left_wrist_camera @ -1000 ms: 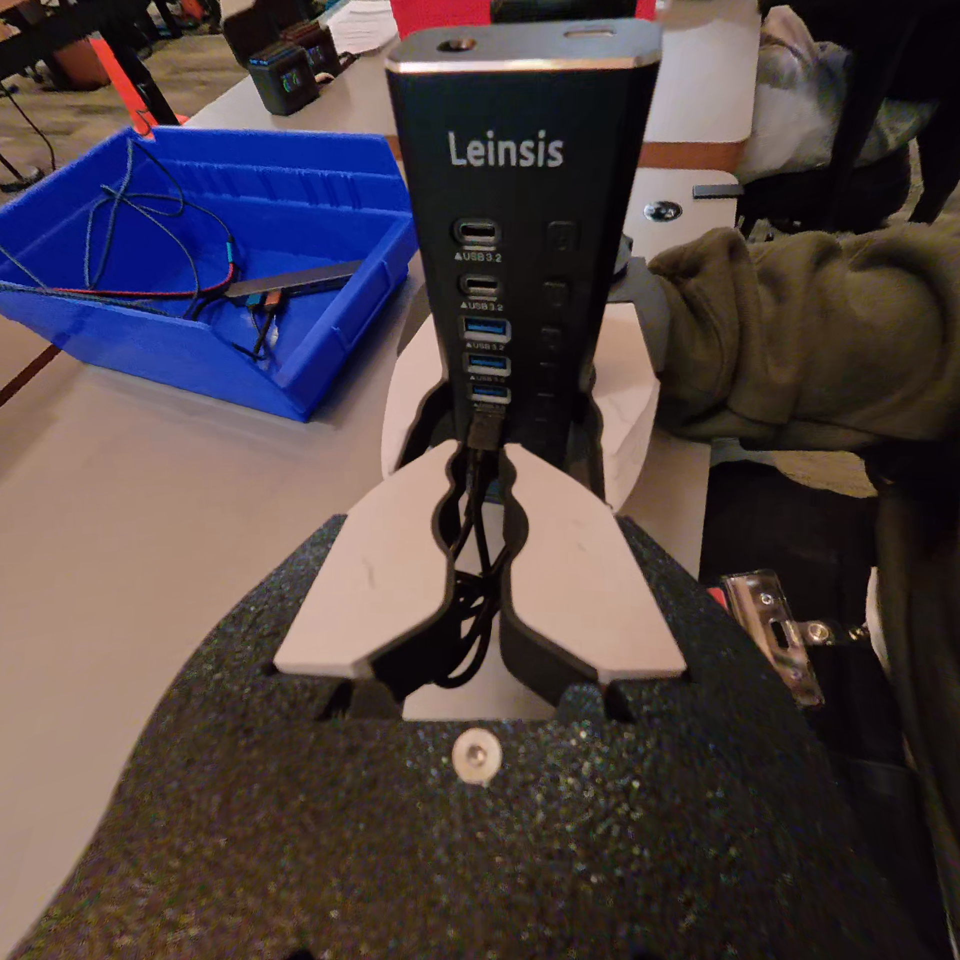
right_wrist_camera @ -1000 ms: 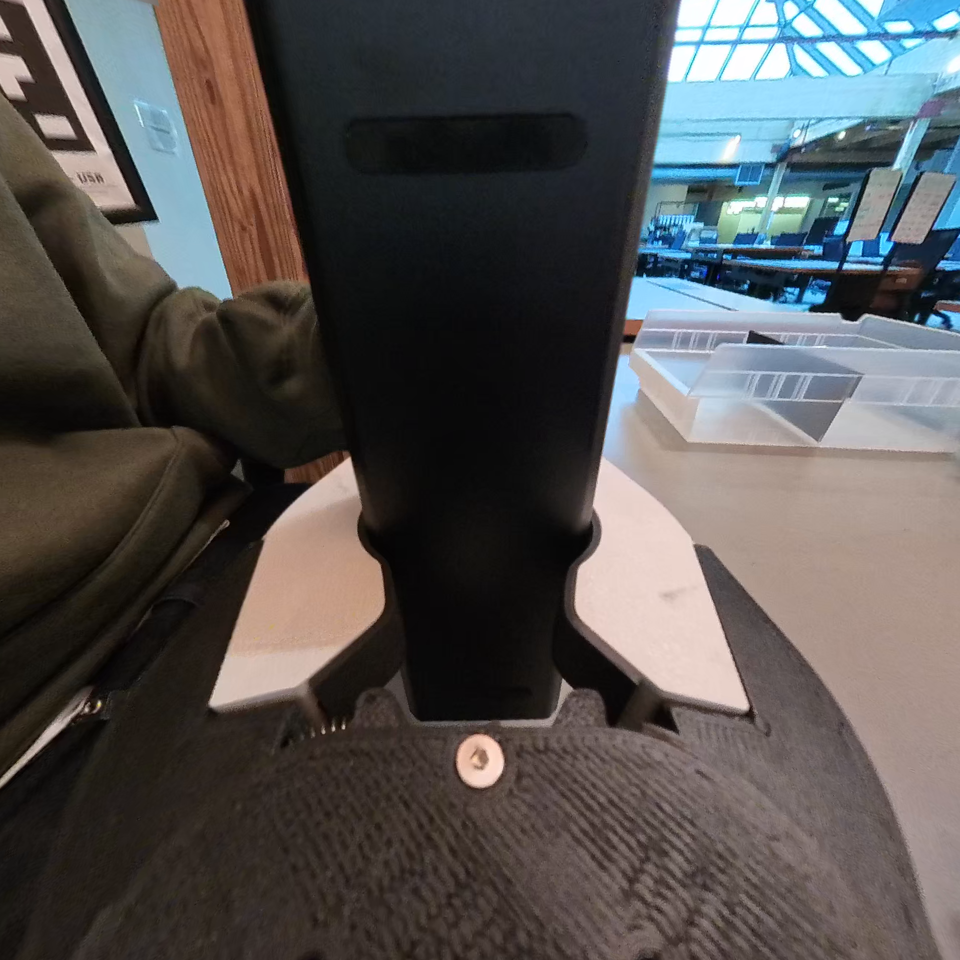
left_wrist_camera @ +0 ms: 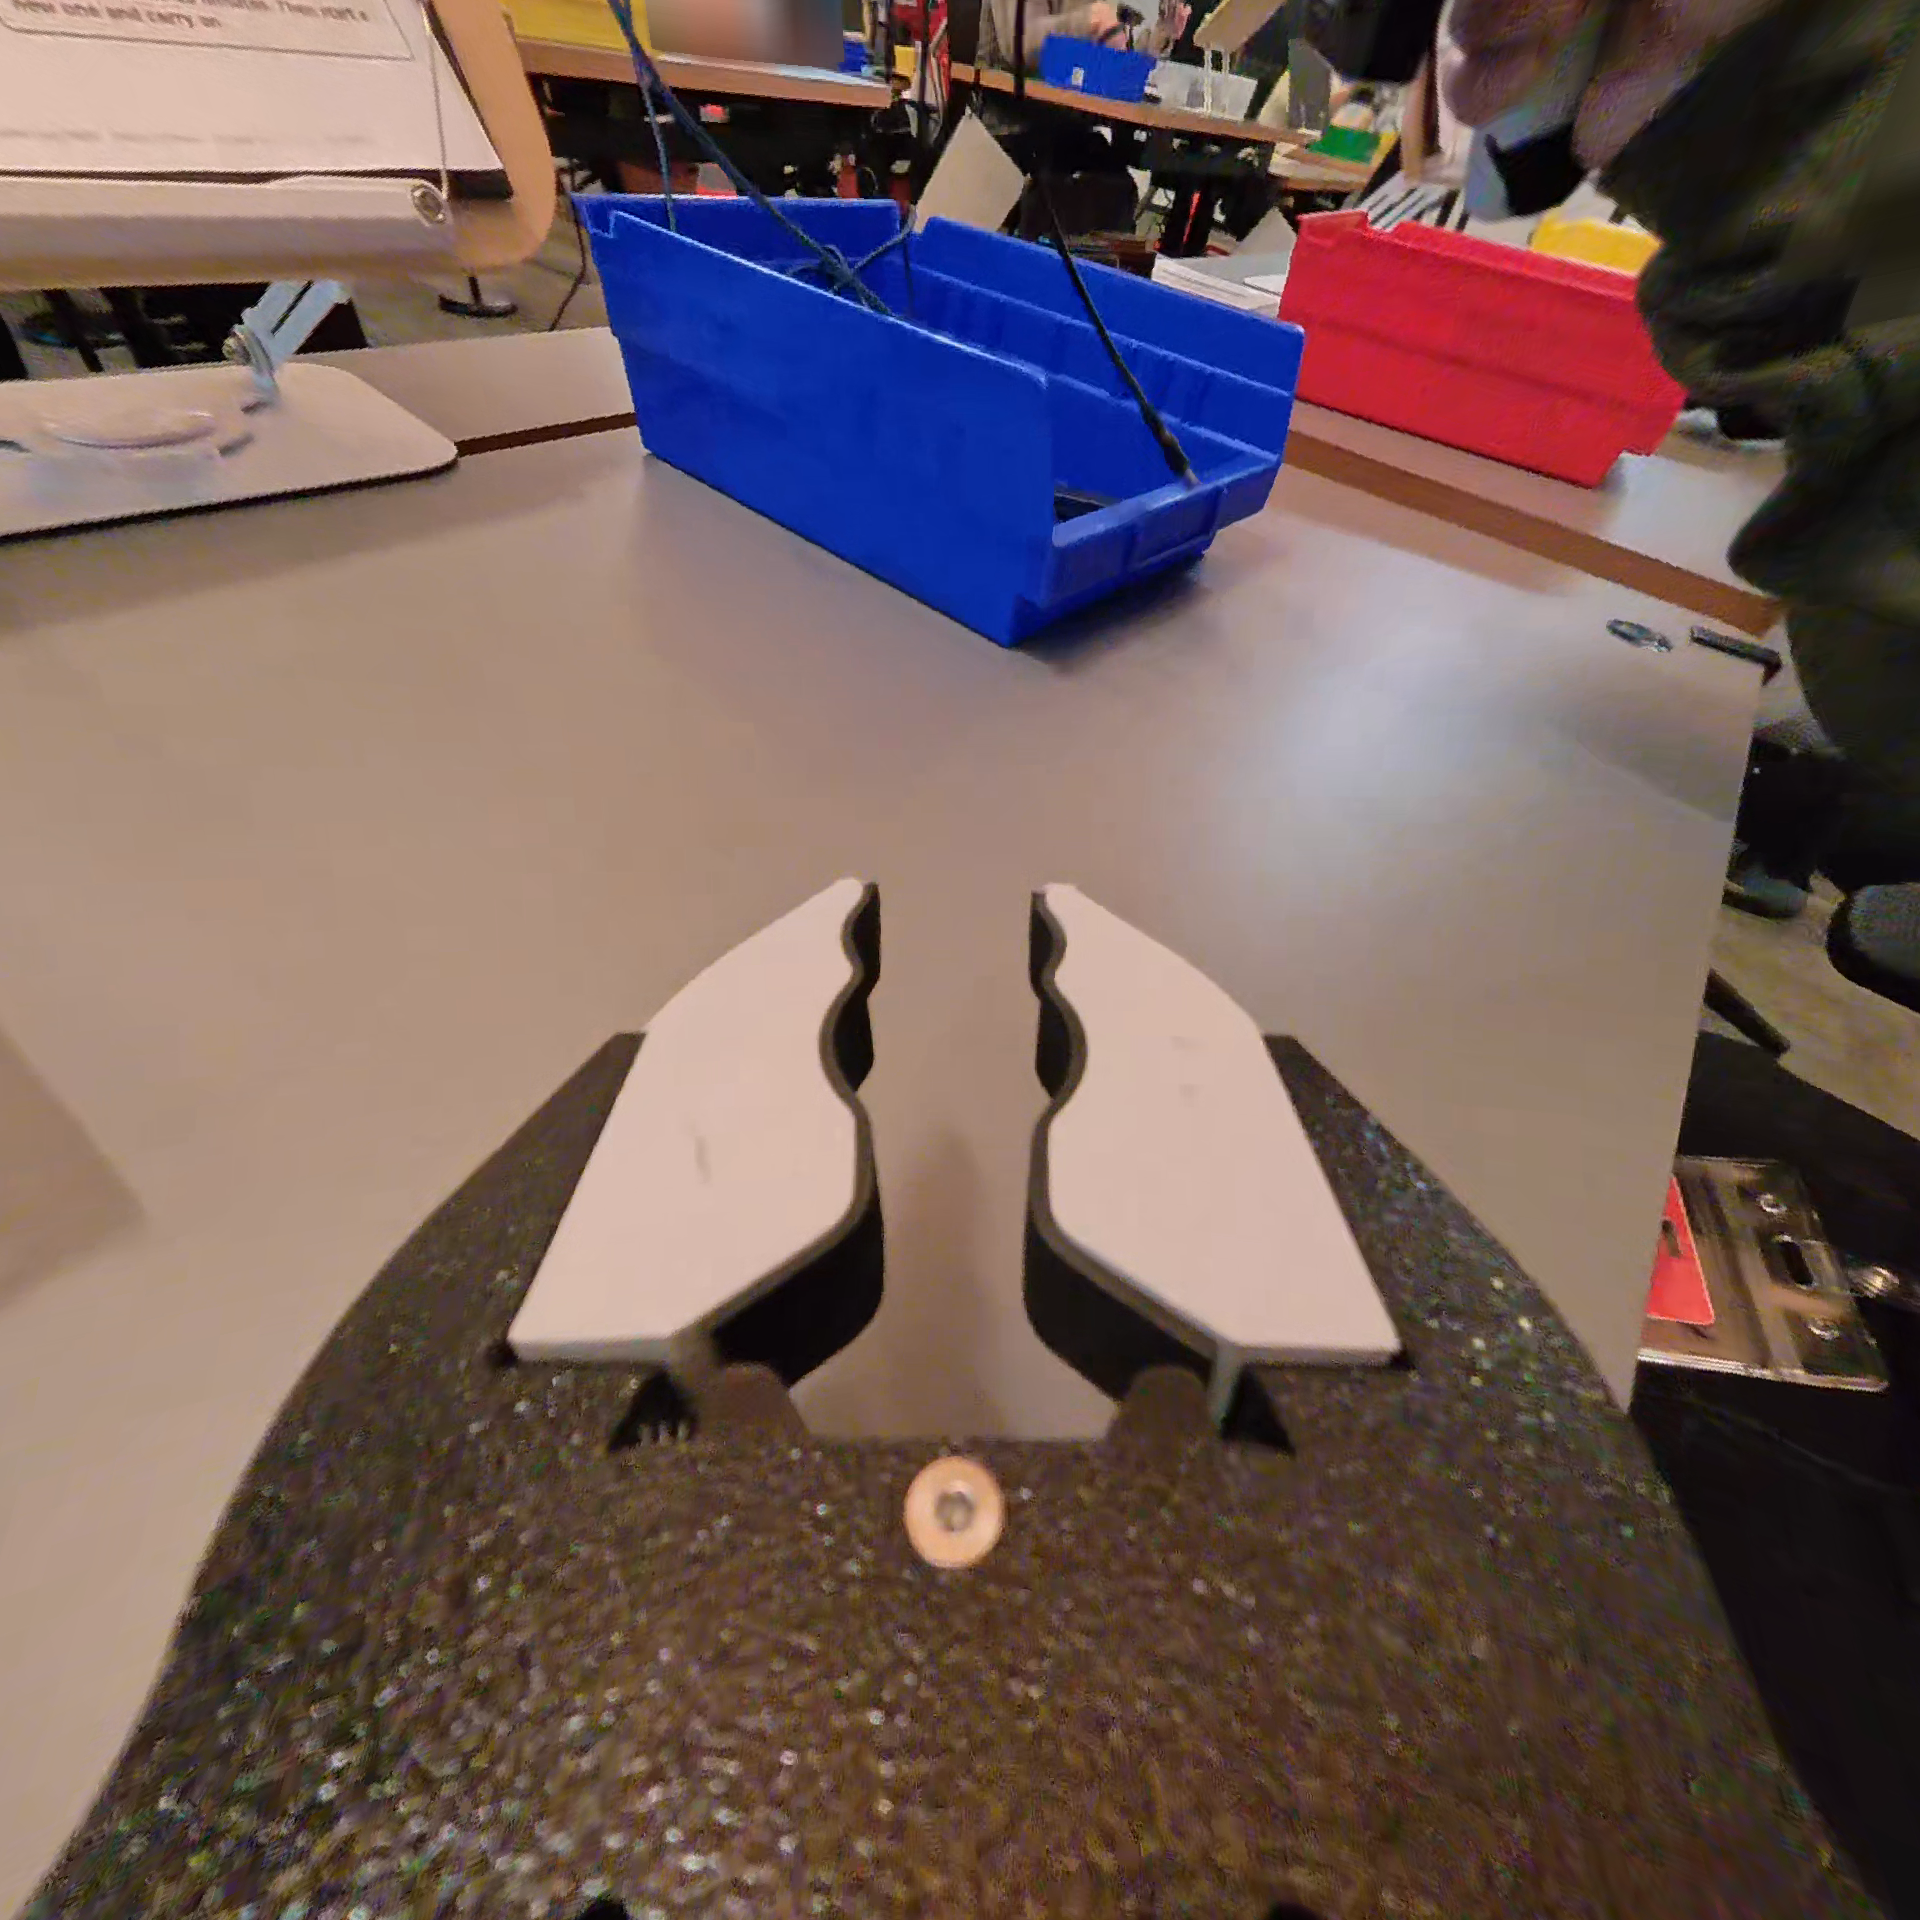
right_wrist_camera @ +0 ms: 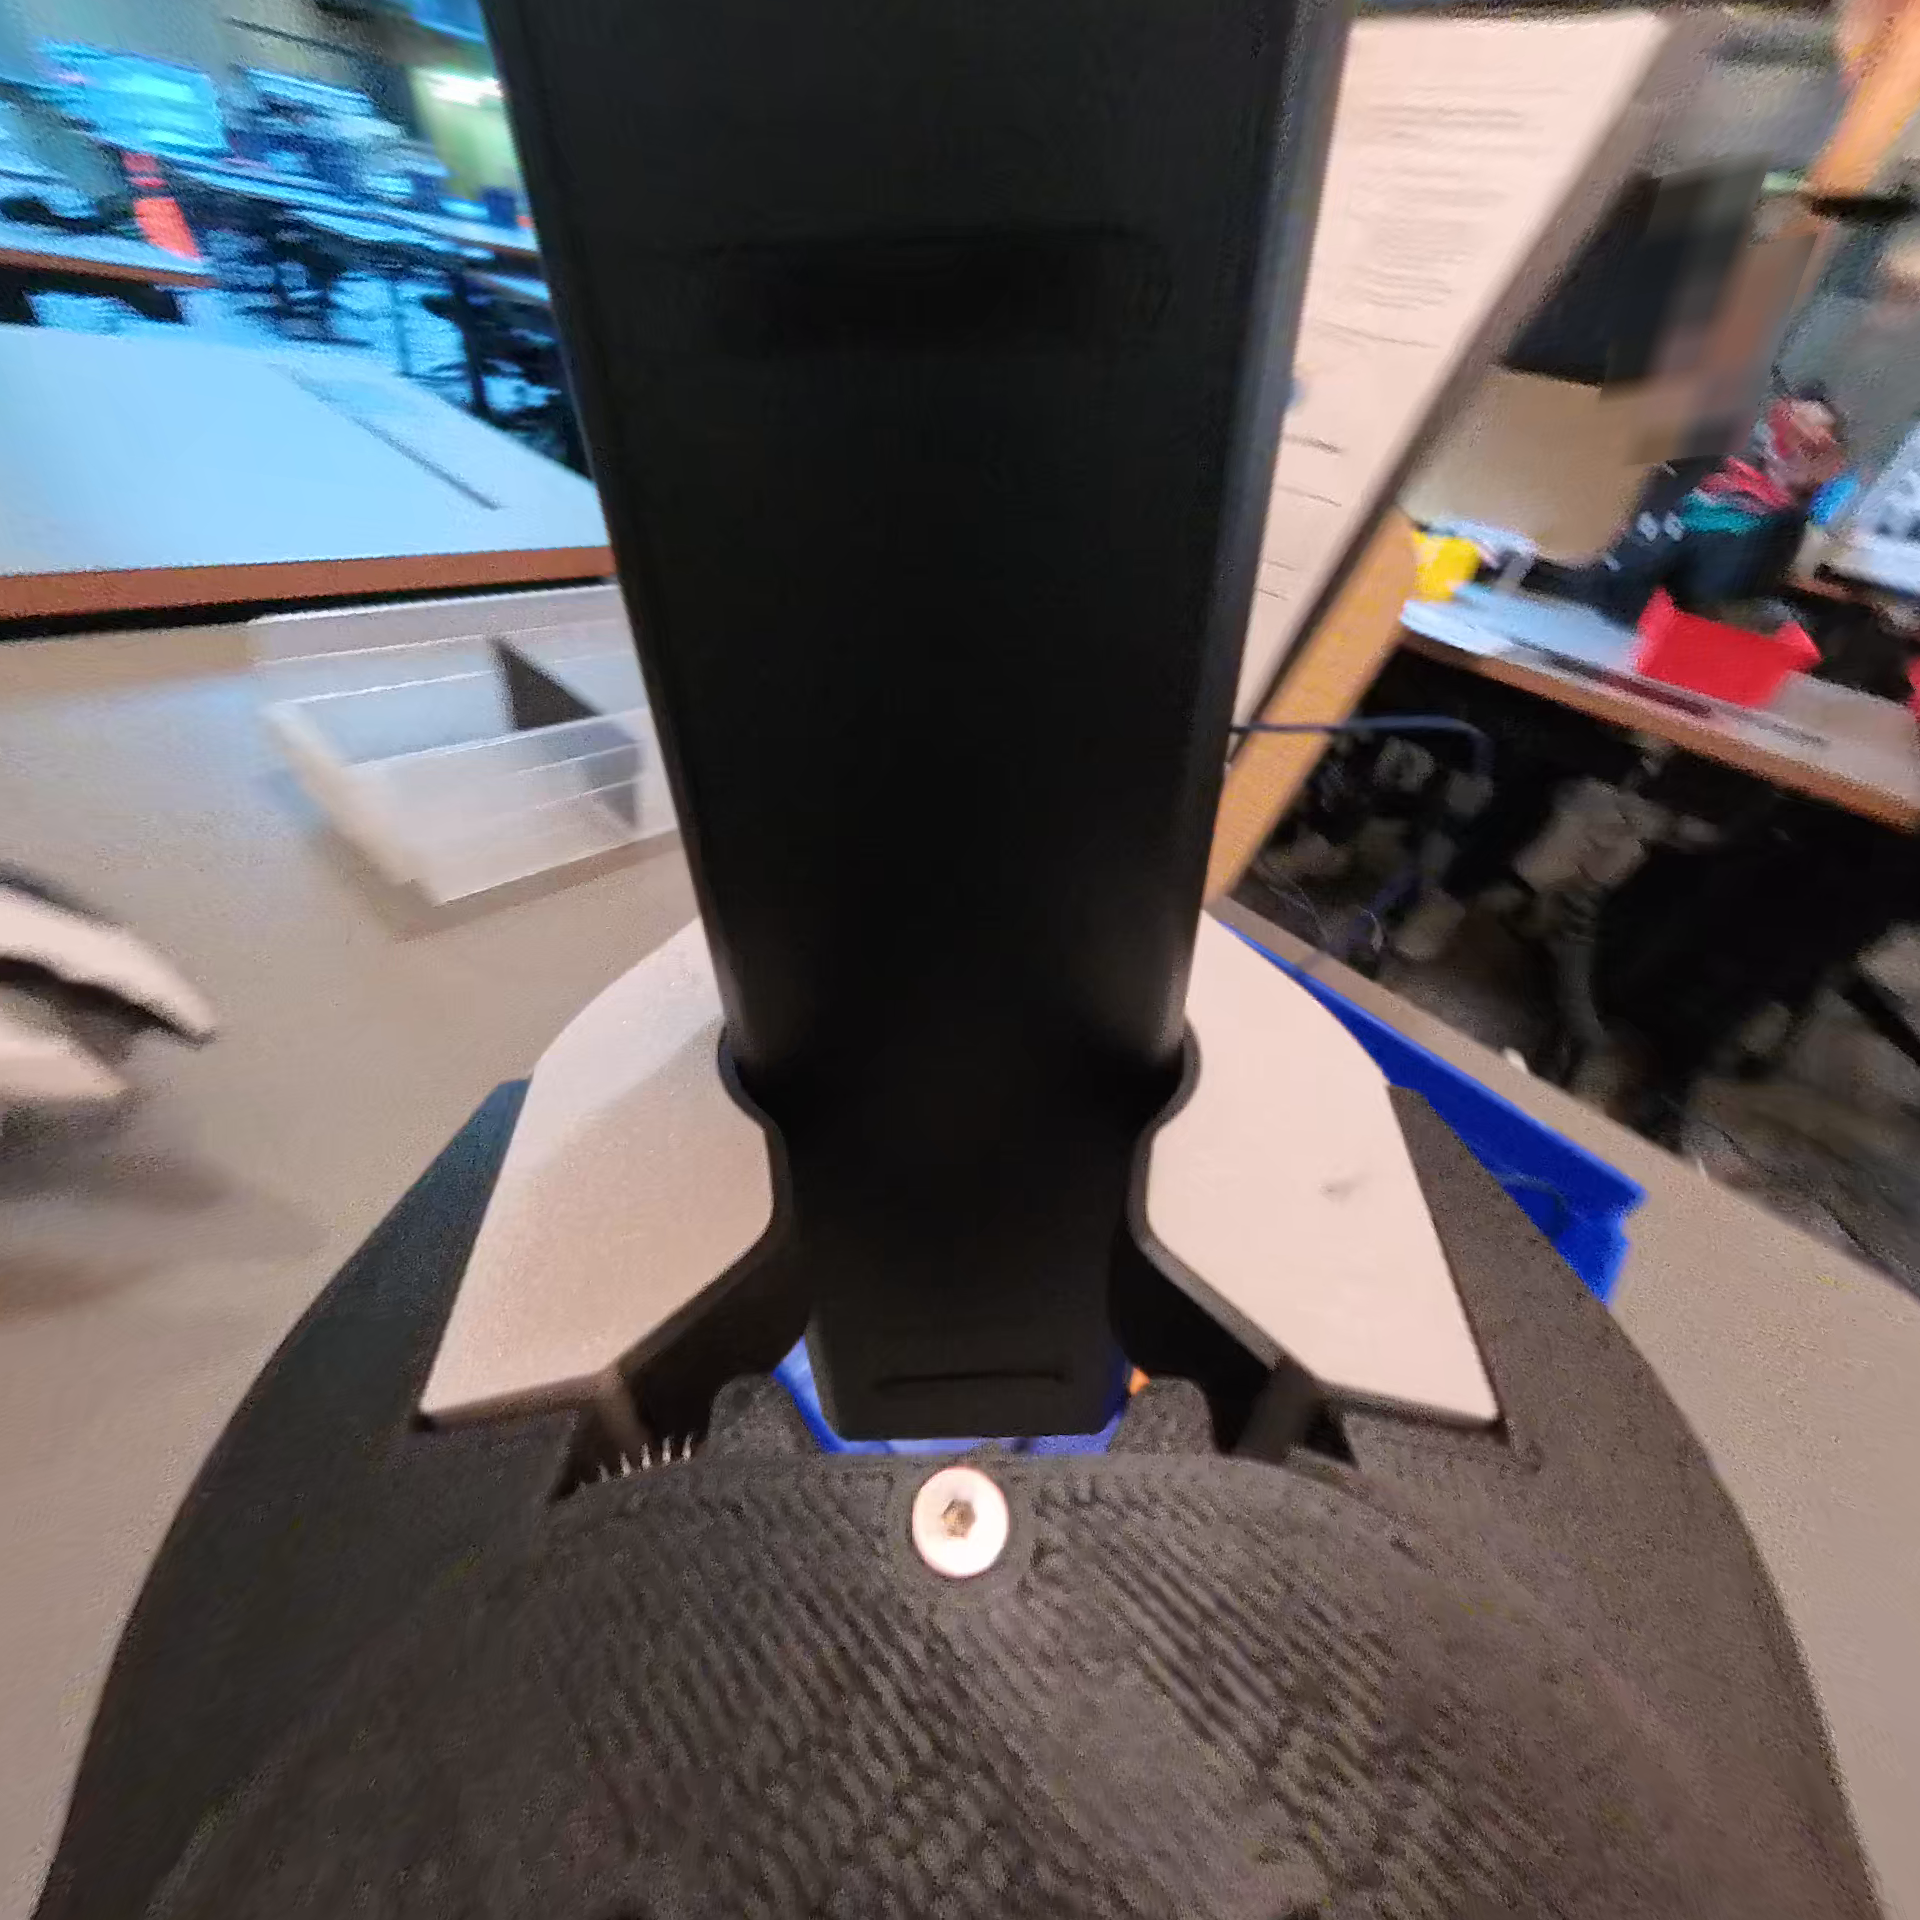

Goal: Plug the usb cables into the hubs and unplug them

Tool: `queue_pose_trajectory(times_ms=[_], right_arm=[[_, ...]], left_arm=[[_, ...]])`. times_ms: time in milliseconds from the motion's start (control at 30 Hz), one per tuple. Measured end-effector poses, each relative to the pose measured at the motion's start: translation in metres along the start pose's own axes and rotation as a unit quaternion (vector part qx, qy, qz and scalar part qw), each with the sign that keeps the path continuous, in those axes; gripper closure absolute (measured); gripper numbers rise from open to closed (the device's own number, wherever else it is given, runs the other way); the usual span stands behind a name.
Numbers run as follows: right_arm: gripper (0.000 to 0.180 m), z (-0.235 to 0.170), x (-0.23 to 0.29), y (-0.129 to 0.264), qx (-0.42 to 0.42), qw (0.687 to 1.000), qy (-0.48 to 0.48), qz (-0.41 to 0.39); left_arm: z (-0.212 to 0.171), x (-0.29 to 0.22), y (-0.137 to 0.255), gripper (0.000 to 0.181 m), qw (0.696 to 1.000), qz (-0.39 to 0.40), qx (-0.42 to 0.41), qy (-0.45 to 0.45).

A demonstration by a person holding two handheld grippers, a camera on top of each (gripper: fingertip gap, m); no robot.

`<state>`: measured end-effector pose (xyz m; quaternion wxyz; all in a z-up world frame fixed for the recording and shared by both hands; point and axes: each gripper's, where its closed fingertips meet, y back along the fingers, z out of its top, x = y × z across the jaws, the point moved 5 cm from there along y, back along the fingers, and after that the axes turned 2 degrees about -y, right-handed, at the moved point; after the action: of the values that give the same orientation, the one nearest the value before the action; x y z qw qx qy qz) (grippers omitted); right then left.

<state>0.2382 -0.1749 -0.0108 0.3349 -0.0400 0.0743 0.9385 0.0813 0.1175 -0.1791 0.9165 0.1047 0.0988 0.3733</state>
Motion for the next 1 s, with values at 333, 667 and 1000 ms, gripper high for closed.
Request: queue_pose_trajectory(times_ms=[333, 667, 1000], right_arm=[[0.108, -0.070, -0.059, -0.048, 0.205, 0.970, -0.077, -0.106], [0.111, -0.121, -0.055, -0.071, 0.316, 0.934, -0.138, -0.095], [0.113, -0.098, -0.043, -0.011, 0.239, 0.955, -0.103, -0.140]], left_arm=[[0.001, -0.001, 0.001, 0.158, 1.000, -0.014, -0.001, 0.000], [0.000, 0.001, 0.001, 0.159, 1.000, -0.021, -0.001, 0.012], [-0.001, -0.001, -0.002, 0.158, 1.000, -0.020, 0.015, 0.010]])
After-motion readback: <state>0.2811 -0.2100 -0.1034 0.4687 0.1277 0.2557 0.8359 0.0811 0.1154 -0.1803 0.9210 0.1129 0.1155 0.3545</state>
